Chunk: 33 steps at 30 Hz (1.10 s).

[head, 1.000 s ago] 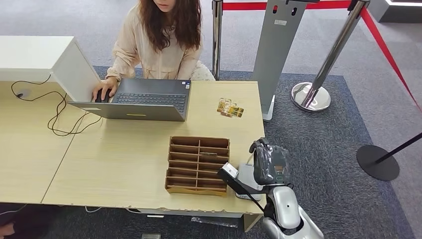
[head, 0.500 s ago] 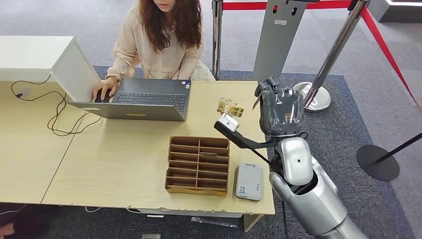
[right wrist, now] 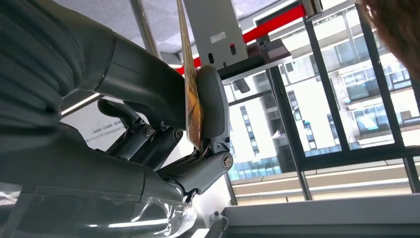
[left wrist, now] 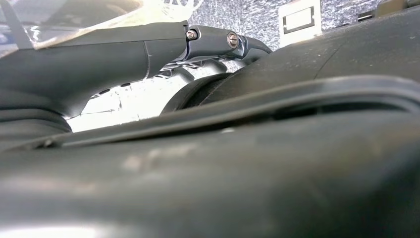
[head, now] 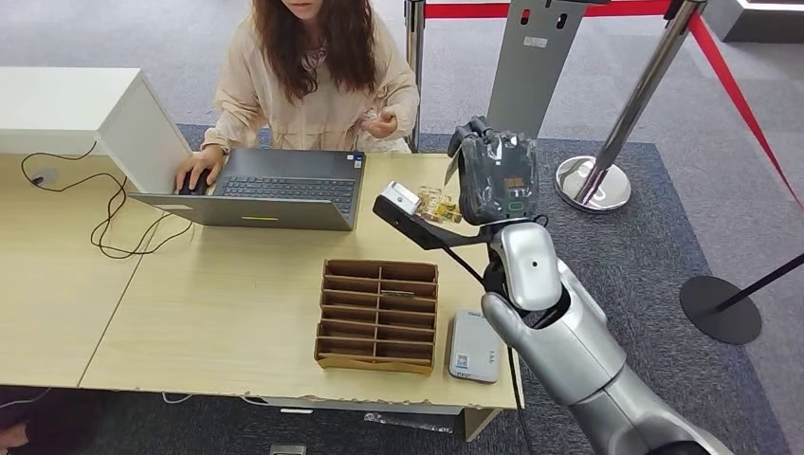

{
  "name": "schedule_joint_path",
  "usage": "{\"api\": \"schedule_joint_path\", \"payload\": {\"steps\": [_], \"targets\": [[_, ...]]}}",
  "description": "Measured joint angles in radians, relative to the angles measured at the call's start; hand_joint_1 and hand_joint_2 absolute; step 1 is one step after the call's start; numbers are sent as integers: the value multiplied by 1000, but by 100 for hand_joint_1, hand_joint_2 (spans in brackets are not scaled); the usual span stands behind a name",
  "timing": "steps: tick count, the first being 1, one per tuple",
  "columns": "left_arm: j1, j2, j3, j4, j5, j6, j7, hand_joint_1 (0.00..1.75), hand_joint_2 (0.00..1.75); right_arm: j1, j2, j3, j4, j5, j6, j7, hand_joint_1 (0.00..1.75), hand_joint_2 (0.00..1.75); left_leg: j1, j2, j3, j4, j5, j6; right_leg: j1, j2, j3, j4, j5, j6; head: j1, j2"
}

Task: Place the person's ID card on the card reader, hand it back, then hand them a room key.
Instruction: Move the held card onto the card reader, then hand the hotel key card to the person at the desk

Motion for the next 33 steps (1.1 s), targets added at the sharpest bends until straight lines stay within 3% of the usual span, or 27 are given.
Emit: {"api": "schedule_joint_path", "payload": {"steps": [9,33], "targets": [[0,-5,0,0,0,-1,-7,0,0,-40,65,47,116,-17,-8,-8,175,175,0,0,0,0,0,0,0,0,-1,0,0,0,0,0],[-1,-6,0,0,2,-7,-8,0,0,-91,163,102,316,-101,-48,-24,175,175,0,0,-1,0,0,0,0,0,-1,0,0,0,0,0]]}}
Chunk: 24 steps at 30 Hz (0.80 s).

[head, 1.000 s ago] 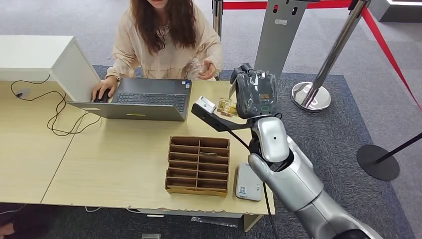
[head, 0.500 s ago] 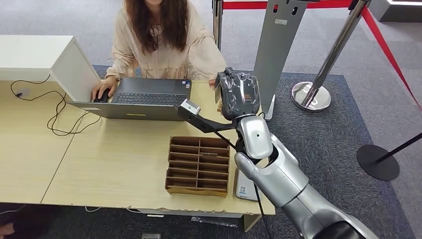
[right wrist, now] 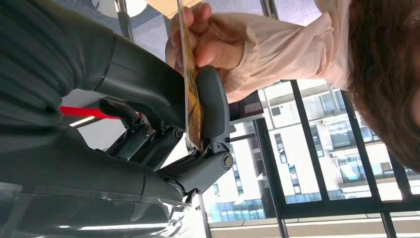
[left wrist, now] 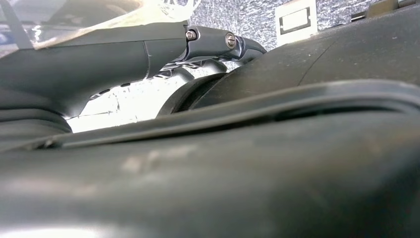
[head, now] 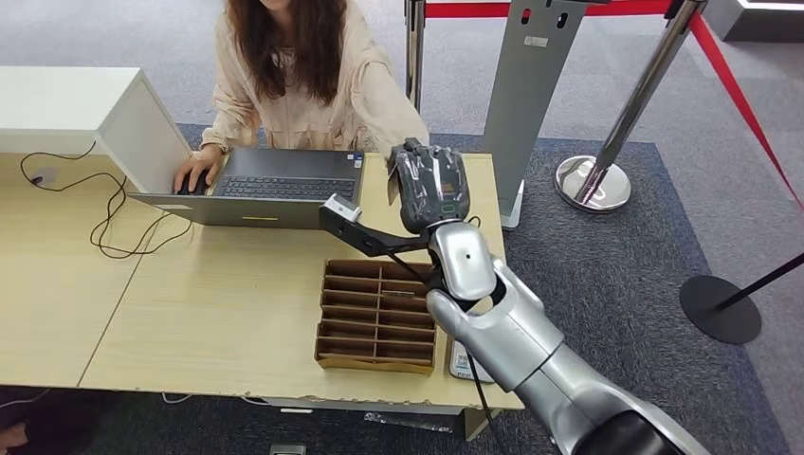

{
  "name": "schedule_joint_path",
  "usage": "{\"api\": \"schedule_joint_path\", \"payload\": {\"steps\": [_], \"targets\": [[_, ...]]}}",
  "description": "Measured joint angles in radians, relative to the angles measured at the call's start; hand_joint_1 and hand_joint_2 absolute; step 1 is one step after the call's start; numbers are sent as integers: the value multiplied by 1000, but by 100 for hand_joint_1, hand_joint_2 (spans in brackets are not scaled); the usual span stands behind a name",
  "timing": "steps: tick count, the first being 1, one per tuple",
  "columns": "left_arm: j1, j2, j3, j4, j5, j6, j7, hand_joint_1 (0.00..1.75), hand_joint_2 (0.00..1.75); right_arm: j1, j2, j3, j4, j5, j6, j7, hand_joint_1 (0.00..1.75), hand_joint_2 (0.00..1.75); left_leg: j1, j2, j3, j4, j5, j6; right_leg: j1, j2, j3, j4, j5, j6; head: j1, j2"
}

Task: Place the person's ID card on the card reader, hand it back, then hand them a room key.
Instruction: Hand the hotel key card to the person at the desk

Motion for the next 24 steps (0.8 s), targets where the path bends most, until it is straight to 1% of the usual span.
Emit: {"api": "schedule_joint_path", "payload": {"steps": [4,5,6,7,9,10,11,12,20,24], "targets": [[0,0,0,0,0,0,0,0,0,-3,12,7,32,-4,-6,-2,174,175,0,0,0,0,0,0,0,0,0,0,0,0,0,0],[0,0,0,0,0,0,0,0,0,-3,14,8,38,-4,-6,-2,167,175,0,0,0,0,0,0,0,0,0,0,0,0,0,0],[0,0,0,0,0,0,0,0,0,-4,15,10,43,-6,-6,-2,139,175,0,0,0,0,0,0,0,0,0,0,0,0,0,0],[0,0,0,0,0,0,0,0,0,-4,16,11,48,-8,-6,-2,106,175,0,0,0,0,0,0,0,0,0,0,0,0,0,0],[0,0,0,0,0,-1,0,0,0,-4,18,13,57,-14,-9,-2,30,175,0,0,0,0,0,0,0,0,0,0,0,0,0,0],[0,0,0,0,0,-1,0,0,0,-4,19,13,61,-17,-11,-3,14,175,0,0,0,0,0,0,0,0,0,0,0,0,0,0],[0,0,0,0,0,-1,0,0,0,-4,19,15,64,-20,-14,-5,4,175,0,0,0,0,0,0,0,0,0,0,0,0,0,0],[0,0,0,0,0,-1,0,0,0,-4,20,16,68,-24,-17,-7,0,175,0,0,0,0,0,0,0,0,0,0,0,0,0,0],[2,0,0,0,-3,1,8,0,0,7,19,21,54,-65,-38,-11,0,175,0,0,1,0,0,0,0,0,0,0,0,0,0,0],[7,0,1,0,6,12,15,0,0,40,10,17,-9,-127,-38,-9,0,0,0,0,2,0,0,0,0,0,0,0,0,0,0,0]]}}
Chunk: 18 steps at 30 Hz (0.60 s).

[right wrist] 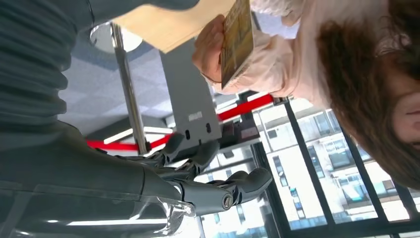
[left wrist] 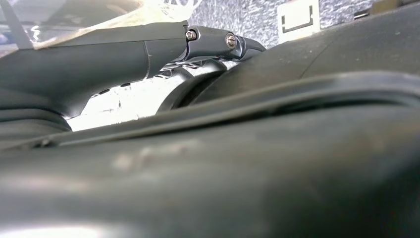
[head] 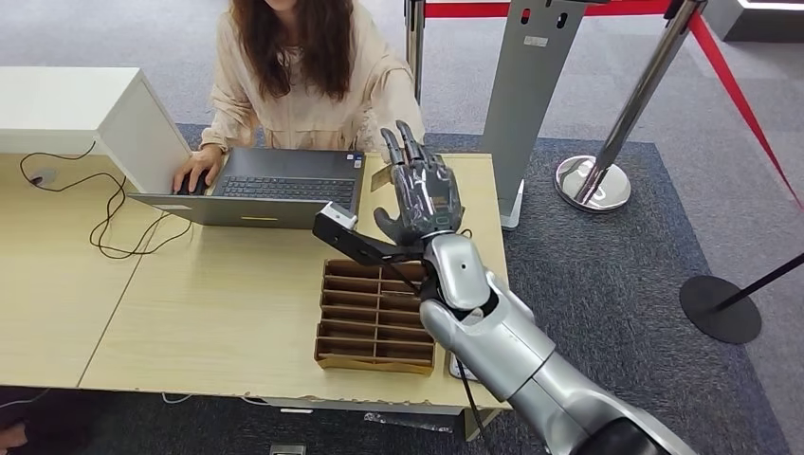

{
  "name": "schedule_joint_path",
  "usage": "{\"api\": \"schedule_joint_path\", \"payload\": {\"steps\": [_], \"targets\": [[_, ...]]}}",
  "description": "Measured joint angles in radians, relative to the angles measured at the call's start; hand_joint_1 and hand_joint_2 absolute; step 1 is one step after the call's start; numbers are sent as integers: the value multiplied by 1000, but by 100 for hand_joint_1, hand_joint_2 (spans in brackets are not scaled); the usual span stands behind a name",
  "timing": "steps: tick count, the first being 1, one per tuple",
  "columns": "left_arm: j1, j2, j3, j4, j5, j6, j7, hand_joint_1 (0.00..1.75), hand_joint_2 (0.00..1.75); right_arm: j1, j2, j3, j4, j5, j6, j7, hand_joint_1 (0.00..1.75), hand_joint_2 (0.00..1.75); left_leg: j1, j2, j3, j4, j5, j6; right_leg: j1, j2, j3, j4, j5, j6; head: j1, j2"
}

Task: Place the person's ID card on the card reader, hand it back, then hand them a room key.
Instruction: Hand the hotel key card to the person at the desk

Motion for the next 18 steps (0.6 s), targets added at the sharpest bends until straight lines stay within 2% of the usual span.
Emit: {"api": "schedule_joint_path", "payload": {"steps": [3,5,7,12,18], "targets": [[6,0,2,0,11,10,12,0,0,48,-17,-11,-77,-115,23,9,0,0,0,0,0,0,0,0,0,0,0,0,0,0,0,0],[9,0,4,0,18,15,19,0,0,88,-39,-16,-142,-170,38,22,0,87,0,0,0,0,0,0,0,0,0,0,0,0,0,0],[11,0,7,0,22,17,22,0,0,133,-70,-23,-219,-165,45,44,0,175,-1,0,0,0,0,0,0,0,0,0,0,0,0,0],[13,1,9,0,33,26,24,0,0,244,-148,-50,-407,-57,88,106,0,175,-1,1,0,0,0,0,-1,0,0,-1,0,0,0,0],[15,2,15,0,43,33,21,0,0,341,-207,-69,-551,66,203,161,0,175,-1,1,-1,0,0,0,0,0,0,-1,0,0,0,0]]}}
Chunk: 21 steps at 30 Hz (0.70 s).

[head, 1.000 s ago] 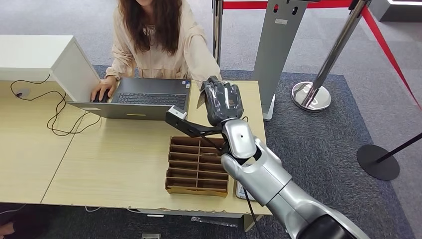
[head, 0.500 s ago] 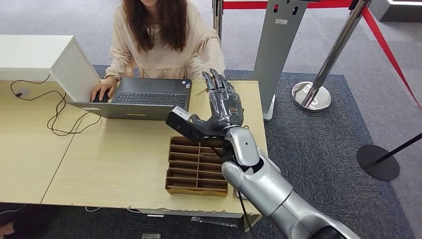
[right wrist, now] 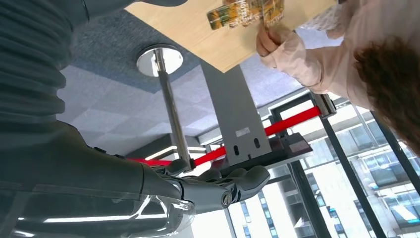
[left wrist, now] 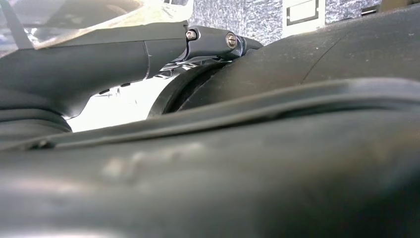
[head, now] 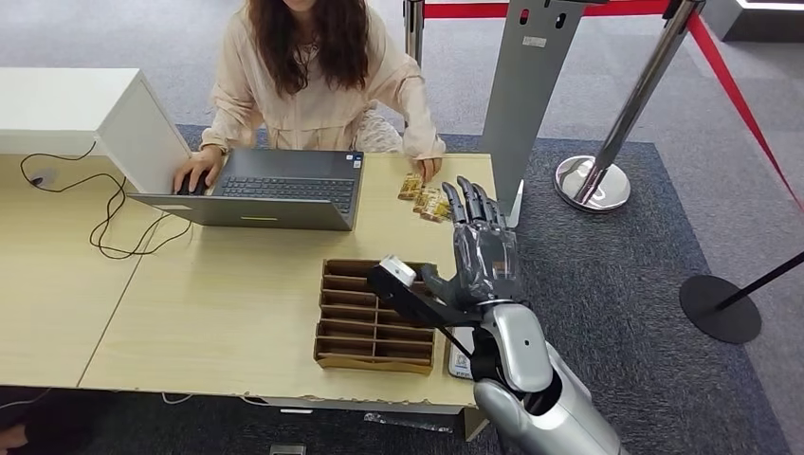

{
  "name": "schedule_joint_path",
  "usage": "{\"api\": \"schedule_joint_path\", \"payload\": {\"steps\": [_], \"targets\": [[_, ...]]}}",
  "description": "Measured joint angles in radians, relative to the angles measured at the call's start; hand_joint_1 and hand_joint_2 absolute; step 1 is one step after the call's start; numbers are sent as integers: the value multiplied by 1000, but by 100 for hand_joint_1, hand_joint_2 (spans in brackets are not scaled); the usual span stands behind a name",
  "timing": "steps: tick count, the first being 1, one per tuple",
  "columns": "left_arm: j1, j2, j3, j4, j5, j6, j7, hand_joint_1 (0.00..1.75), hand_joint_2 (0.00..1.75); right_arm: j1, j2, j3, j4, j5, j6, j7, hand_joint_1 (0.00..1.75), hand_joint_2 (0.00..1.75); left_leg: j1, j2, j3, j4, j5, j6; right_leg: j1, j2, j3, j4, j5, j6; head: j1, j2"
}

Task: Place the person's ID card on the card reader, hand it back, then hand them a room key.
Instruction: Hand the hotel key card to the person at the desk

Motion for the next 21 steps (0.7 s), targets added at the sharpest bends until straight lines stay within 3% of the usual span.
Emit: {"api": "schedule_joint_path", "payload": {"steps": [10,13,19,21], "targets": [[1,0,16,0,8,10,0,0,0,71,-34,11,-95,37,64,-14,4,175,0,0,0,0,0,0,0,0,0,0,0,0,0,0],[2,0,17,0,7,12,-2,0,0,80,-36,15,-102,27,64,-37,21,175,0,0,-1,0,0,0,0,0,0,0,0,0,0,0],[2,0,17,0,2,15,-6,0,0,82,-35,30,-100,20,72,-58,74,175,0,0,-1,0,0,0,0,0,0,0,0,0,0,0],[2,0,17,0,0,14,-6,0,0,79,-33,36,-97,20,80,-59,80,175,0,0,-1,0,0,0,0,0,0,0,0,0,0,0]]}}
